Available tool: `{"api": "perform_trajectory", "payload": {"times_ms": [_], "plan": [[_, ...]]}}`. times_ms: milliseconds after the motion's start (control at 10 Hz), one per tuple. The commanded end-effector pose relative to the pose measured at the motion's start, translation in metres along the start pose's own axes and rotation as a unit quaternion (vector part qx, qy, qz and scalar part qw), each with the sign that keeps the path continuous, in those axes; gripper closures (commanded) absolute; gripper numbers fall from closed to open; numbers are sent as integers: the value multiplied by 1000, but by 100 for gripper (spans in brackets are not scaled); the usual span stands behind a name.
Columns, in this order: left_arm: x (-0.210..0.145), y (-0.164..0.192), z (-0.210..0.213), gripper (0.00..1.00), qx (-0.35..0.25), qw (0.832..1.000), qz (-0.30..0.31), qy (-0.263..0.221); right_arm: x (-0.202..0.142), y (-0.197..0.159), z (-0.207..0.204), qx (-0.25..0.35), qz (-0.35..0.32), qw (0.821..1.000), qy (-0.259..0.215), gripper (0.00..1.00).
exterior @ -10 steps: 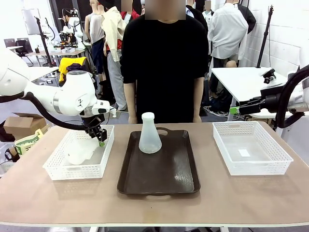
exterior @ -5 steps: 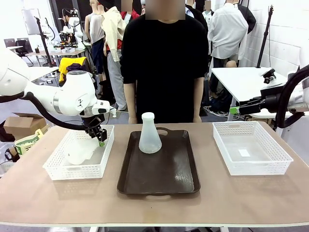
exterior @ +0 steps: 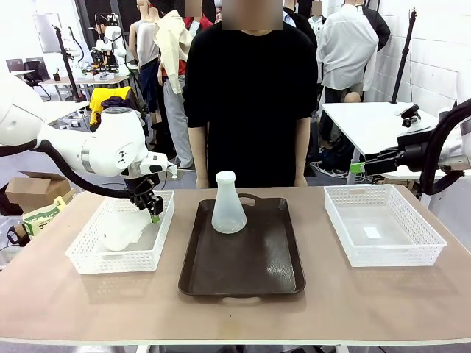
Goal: Prepare the laboratory tools.
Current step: Place the picked Big flask upright in the Handle tray as directed by the person.
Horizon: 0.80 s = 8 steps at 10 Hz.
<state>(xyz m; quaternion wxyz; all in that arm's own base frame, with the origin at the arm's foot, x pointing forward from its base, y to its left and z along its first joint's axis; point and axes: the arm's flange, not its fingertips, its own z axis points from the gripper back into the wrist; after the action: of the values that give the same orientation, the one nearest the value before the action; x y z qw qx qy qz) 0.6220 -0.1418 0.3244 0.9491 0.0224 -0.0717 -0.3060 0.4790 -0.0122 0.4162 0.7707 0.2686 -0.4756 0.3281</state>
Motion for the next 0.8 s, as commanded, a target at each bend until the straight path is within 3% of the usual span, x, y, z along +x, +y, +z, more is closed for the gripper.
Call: {"api": "perform_trajectory", "payload": {"times_ms": [0,300,400,700], "plan": [[0,0,0,100,3,1000,-2,-4,0,0,0,-1,-3,1000,12,0],[-12,1,26,100,-4,1000,12,7,0,0,0,-1,-3,1000,12,0],[-24,1,68,100,24,999,27,-6,0,0,0,-1,-3,1000,12,0],[-30,3,99,100,21,999,23,-22,0,0,0,-1,-3,1000,12,0]]}}
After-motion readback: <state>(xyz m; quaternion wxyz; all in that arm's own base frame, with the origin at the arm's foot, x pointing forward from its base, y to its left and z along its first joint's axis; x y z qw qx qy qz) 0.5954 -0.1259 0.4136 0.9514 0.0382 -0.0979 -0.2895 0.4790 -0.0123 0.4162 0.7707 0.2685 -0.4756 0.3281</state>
